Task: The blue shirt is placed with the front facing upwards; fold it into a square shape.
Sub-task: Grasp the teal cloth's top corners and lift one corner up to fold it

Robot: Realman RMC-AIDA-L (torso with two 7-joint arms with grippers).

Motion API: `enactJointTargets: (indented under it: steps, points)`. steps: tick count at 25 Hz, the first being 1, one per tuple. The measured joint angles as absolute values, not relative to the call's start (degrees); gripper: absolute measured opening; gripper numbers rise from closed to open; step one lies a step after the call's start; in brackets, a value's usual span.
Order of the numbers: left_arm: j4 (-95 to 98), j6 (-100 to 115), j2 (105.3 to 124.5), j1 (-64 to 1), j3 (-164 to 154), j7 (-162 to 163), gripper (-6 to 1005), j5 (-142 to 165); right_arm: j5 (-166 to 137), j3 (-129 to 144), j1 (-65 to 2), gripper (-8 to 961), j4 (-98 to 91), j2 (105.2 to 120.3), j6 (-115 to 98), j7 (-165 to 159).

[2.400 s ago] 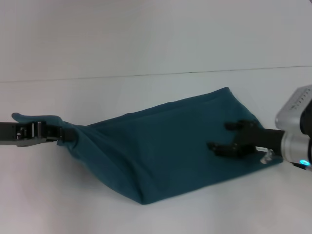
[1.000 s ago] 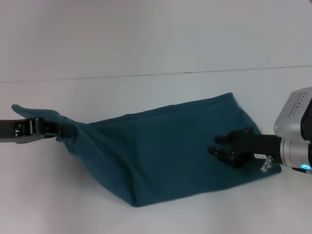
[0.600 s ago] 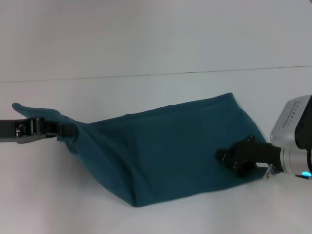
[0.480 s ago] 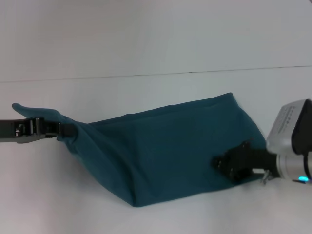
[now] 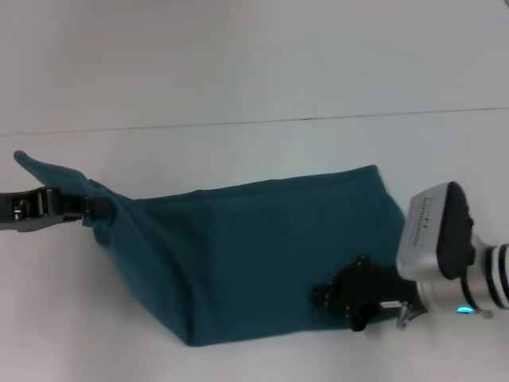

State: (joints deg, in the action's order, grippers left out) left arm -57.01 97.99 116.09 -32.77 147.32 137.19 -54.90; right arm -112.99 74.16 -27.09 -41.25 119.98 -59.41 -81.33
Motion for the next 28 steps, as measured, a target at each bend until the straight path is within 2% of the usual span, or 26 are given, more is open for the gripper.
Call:
enactJointTargets:
  steps: [6, 11, 16, 28]
  points:
    - [-57.4, 97.9, 115.87, -32.2, 147.4, 137.2, 53, -55.0, -109.3, 77.7, -27.6, 73, -40.9, 120.30, -62.5, -80.5]
    - [-57.5, 98.0, 115.84, -31.8, 147.4, 137.2, 54, -55.1, -102.4, 73.1, -26.5, 73, -43.4, 119.64, -64.4, -78.8]
    - [-57.3, 97.8, 115.84, -31.8, 147.4, 136.9, 54, -55.9, -99.5, 70.8, -26.9, 74, -42.6, 119.88, -66.0, -75.9]
    - [-57.5, 99.2, 116.41, -32.8, 146.7, 136.6, 54, -56.9, -96.2, 71.1, -34.0, 75, -29.7, 120.34, -63.1, -67.5]
